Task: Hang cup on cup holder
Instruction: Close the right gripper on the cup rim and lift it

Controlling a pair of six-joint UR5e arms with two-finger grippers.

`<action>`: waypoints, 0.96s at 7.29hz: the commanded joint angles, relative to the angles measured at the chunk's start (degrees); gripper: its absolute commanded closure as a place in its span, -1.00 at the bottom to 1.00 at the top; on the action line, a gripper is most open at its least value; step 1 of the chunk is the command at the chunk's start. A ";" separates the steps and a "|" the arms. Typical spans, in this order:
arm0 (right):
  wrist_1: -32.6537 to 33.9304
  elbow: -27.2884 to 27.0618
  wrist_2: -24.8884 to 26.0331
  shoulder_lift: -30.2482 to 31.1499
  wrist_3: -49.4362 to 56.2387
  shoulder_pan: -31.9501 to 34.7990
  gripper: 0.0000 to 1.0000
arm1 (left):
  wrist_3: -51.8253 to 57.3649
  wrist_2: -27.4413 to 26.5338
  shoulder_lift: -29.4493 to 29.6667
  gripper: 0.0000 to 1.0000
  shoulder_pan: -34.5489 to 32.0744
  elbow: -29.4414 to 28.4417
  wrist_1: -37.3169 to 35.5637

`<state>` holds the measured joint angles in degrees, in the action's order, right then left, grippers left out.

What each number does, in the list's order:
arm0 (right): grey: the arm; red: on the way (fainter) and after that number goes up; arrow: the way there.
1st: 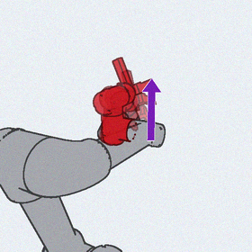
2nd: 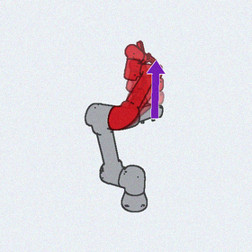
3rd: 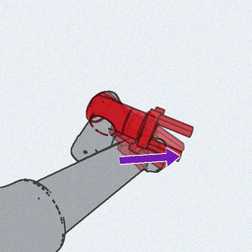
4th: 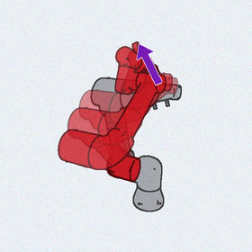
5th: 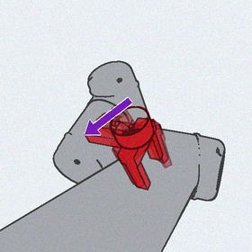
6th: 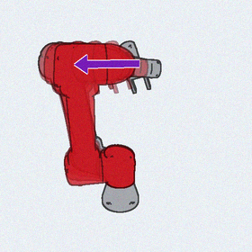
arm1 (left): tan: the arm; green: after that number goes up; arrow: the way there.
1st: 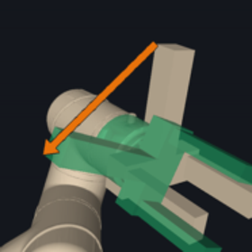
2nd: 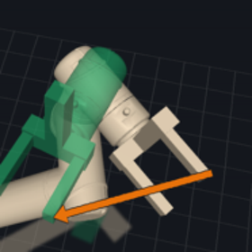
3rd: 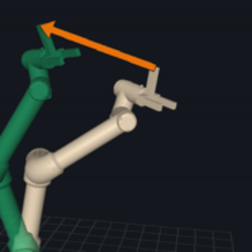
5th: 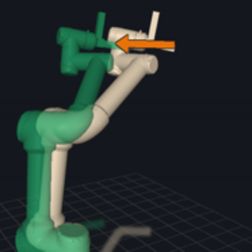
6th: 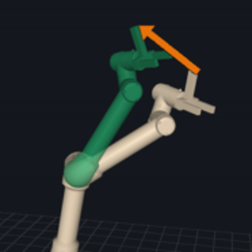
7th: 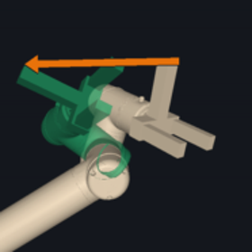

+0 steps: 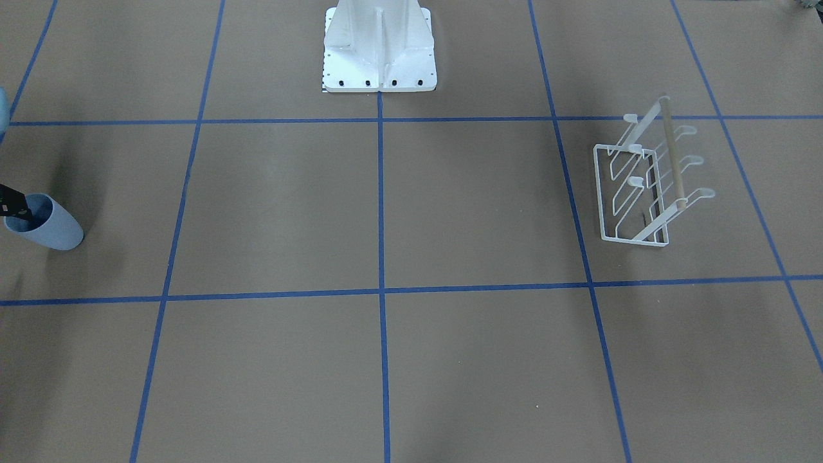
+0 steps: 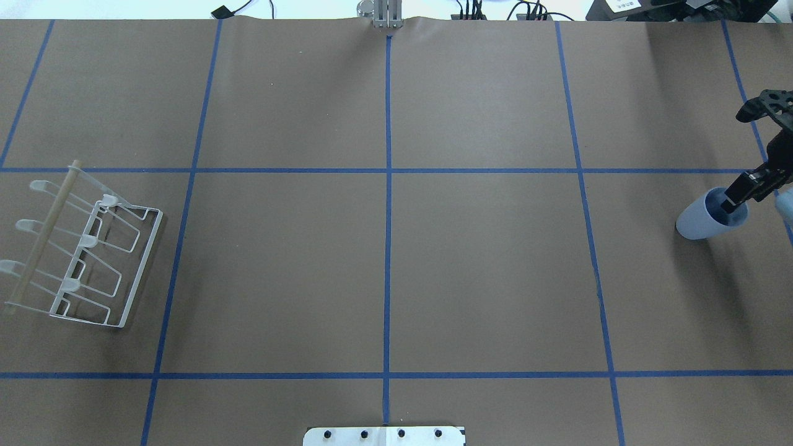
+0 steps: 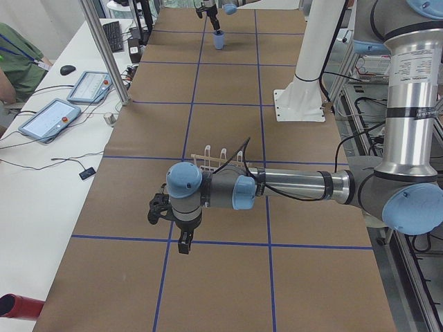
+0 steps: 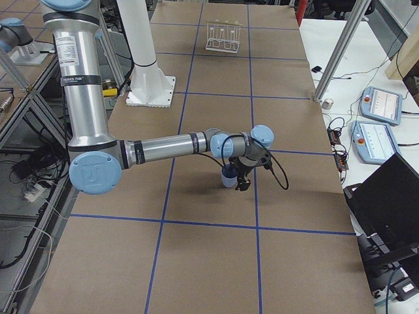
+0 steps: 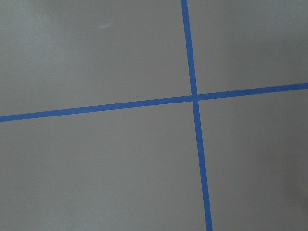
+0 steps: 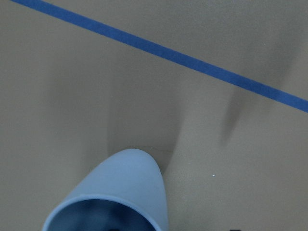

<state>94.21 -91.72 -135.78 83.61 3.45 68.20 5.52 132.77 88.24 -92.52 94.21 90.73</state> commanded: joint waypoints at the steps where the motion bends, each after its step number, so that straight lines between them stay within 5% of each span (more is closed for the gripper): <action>1: 0.01 -1.34 -0.10 -0.03 0.41 -0.61 1.00 | -0.16 1.08 0.00 -0.99 0.06 -0.16 -0.03; 5: 0.10 -5.48 -6.08 -3.34 -0.82 2.19 1.00 | -4.20 3.46 0.79 -0.98 1.20 -0.08 0.41; 7: 0.01 -7.23 -5.73 -9.40 -8.07 2.37 1.00 | -4.90 3.37 1.32 -0.99 2.95 -0.25 10.02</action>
<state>94.25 -97.56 -141.65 77.88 -0.11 70.34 1.07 136.18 89.27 -90.65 94.15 95.23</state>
